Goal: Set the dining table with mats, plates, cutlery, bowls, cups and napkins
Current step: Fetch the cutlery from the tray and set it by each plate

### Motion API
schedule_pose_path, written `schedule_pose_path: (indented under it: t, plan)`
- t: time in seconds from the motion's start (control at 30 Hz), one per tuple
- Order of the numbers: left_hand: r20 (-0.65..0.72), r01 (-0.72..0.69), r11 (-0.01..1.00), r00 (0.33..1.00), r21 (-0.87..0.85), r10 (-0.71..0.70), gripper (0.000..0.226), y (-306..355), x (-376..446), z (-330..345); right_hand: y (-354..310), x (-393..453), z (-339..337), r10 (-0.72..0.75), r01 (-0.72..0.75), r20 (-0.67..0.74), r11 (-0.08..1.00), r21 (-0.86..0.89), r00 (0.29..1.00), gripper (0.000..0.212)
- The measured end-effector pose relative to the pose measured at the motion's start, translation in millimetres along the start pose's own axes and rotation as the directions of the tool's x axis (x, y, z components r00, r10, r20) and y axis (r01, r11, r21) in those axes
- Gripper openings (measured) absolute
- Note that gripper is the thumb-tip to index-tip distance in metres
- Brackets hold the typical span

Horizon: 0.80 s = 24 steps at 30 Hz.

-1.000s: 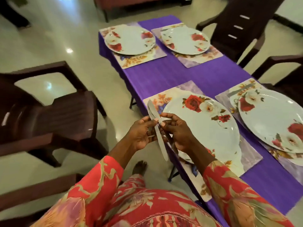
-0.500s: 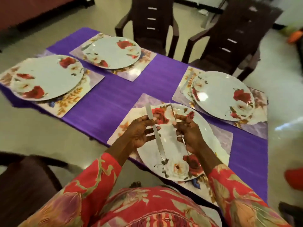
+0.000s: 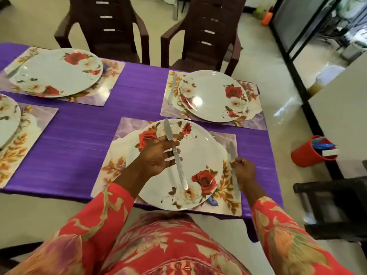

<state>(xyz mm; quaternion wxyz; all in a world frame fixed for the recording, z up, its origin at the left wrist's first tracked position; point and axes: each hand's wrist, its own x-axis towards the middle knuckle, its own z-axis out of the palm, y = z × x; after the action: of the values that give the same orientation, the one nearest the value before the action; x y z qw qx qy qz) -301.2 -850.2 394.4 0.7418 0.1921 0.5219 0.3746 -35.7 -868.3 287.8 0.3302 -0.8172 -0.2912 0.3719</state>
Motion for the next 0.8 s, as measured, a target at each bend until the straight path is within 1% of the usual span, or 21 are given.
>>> schedule_pose_path:
  t: [0.07,0.1,0.27,0.33,0.4,0.47,0.53,0.67,0.8]
  plan:
    - [-0.006,0.016,1.0,1.0,0.01,-0.016,0.014,-4,-1,5,9,2,5,-0.006,0.006,0.01,1.0,-0.023,1.0,0.014]
    - [-0.015,0.026,1.0,1.0,0.012,-0.026,0.014,-6,-2,8,0,-10,5,-0.004,0.004,0.007,0.999,-0.032,1.0,0.018]
    - [-0.035,0.04,0.999,0.999,0.031,-0.039,0.012,-11,-8,16,-9,-19,7,-0.016,0.015,-0.03,0.999,-0.052,0.999,0.024]
    - [-0.033,0.034,0.999,0.999,0.034,-0.033,0.012,-12,-9,19,-13,-20,8,-0.022,0.018,-0.049,0.996,-0.09,0.999,0.02]
    - [-0.038,0.033,0.999,0.999,0.039,-0.032,0.012,-13,-10,20,-15,-21,10,-0.036,0.022,-0.076,0.984,-0.179,0.996,0.009]
    - [-0.048,0.034,0.998,0.998,0.043,-0.032,0.012,-15,-11,21,-15,-20,10,-0.062,0.036,-0.092,0.963,-0.267,0.994,0.01]
    - [-0.059,0.035,0.998,0.998,0.042,-0.033,0.012,-16,-13,22,-16,-22,10,-0.091,0.057,-0.095,0.948,-0.314,0.991,0.01]
    - [-0.069,0.034,0.998,0.997,0.045,-0.031,0.011,-19,-16,23,-16,-23,8,-0.125,0.085,-0.092,0.932,-0.354,0.988,0.013]
    - [-0.076,0.033,0.998,0.997,0.048,-0.03,0.011,-20,-17,21,-16,-23,6,-0.141,0.106,-0.075,0.929,-0.355,0.987,0.012]
